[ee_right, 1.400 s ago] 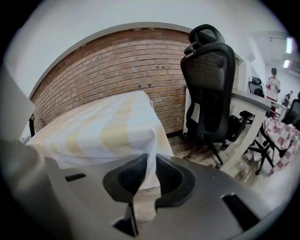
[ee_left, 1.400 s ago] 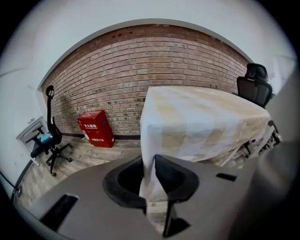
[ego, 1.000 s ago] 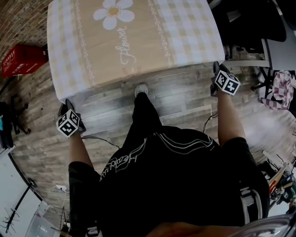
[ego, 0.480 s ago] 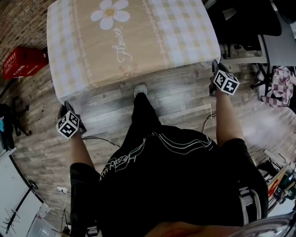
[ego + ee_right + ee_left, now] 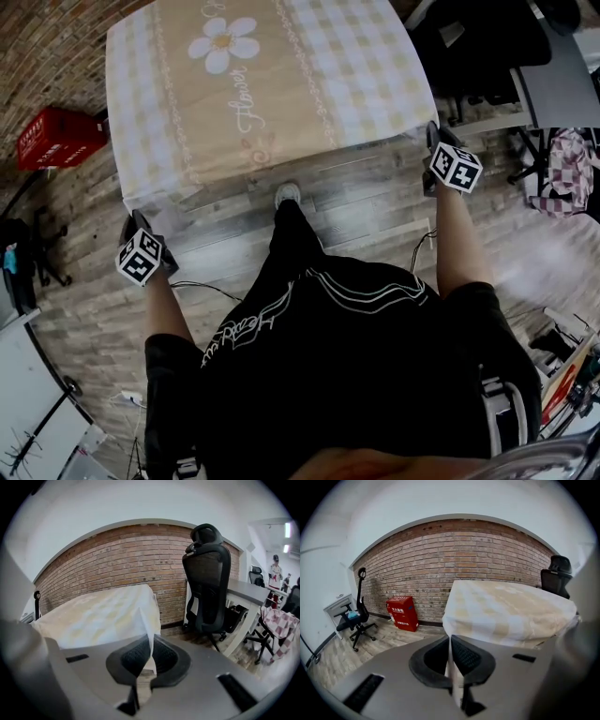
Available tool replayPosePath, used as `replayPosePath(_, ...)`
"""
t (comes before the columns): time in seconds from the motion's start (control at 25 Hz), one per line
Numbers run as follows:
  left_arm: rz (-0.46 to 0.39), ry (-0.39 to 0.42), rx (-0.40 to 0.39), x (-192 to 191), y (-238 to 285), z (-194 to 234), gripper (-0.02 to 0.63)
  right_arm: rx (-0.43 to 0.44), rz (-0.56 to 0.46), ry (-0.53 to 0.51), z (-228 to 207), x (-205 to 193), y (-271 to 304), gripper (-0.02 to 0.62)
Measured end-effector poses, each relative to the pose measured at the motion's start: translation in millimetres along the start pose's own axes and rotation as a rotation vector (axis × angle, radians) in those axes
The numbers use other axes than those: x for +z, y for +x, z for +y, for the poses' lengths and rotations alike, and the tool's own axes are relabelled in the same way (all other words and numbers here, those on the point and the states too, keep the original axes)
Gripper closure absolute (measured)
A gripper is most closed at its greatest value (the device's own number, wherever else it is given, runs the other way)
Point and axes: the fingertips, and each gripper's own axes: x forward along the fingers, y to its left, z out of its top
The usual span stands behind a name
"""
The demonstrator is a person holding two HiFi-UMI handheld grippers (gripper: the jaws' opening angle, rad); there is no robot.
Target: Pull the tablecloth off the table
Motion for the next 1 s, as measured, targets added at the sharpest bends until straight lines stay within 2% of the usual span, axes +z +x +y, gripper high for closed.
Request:
replayPosePath(0.4,-0.001,-0.039,0.023,8.3,-15.6,17.7,0.6,0.048,-0.088,-0.002,29.7,45.0,-34.9,0.598)
replayPosePath(0.6,-0.053,-0.048,0.032,24.8,-33.8,22.3,0.6,0.078,-0.119,0.022,40.0,60.1,-50.1,0.598)
replayPosePath(0.76,-0.103,-0.022,0.012,47.1,-48.7,16.8,0.6,0.097,-0.142,0.044,42.6,70.8,-58.5,0.598)
replayPosePath(0.92,-0.154,-0.096,-0.042,69.9,-63.7,5.0,0.6,0.139,-0.154,0.065,52.4,87.7,-67.8,0.598)
replayPosePath(1.0,-0.19,-0.095,-0.08,86.0,-73.6,-7.6,0.6,0.166,-0.161,0.059,60.0,97.9,-74.2,0.598)
